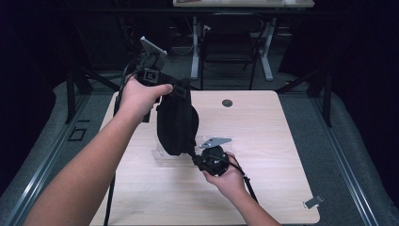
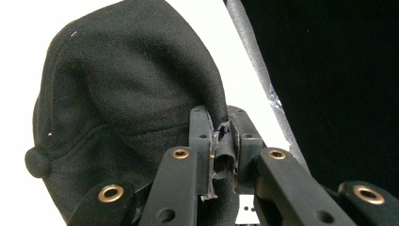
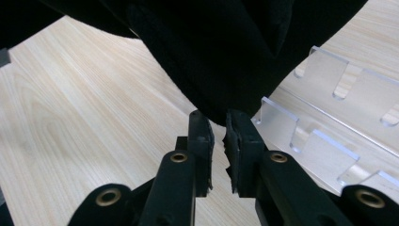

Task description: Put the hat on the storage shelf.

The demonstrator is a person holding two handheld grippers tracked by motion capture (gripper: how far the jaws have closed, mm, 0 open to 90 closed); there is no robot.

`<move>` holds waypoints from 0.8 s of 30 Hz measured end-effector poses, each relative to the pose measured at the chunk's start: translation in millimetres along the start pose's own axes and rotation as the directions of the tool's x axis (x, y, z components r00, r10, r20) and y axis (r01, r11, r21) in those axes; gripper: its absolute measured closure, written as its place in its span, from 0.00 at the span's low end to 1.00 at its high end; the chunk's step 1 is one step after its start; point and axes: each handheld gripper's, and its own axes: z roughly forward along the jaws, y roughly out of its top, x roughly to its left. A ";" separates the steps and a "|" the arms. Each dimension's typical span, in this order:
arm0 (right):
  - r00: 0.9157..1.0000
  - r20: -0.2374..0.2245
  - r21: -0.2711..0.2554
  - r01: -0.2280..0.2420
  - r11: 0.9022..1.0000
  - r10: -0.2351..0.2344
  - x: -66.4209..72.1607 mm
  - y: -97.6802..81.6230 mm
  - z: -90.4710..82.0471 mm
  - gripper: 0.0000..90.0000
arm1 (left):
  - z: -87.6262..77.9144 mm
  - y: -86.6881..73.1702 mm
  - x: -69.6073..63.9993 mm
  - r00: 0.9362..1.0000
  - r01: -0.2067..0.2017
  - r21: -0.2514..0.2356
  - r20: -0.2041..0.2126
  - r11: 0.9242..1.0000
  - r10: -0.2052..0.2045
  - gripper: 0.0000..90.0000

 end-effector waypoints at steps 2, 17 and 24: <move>1.000 0.022 0.019 0.018 1.000 -0.018 -0.9 -0.4 -2.4 0.91 | 1.9 -0.1 -1.9 1.000 0.010 -0.001 0.016 1.000 -0.010 0.89; 1.000 0.027 -0.023 0.005 1.000 -0.005 3.6 0.5 0.9 0.75 | 5.2 -1.4 -4.6 0.999 0.002 0.011 0.050 1.000 -0.003 0.89; 0.983 0.161 -0.026 0.094 0.995 -0.088 17.0 5.1 1.0 0.90 | -3.4 -2.0 -2.0 0.997 -0.014 -0.048 0.076 0.999 0.018 0.68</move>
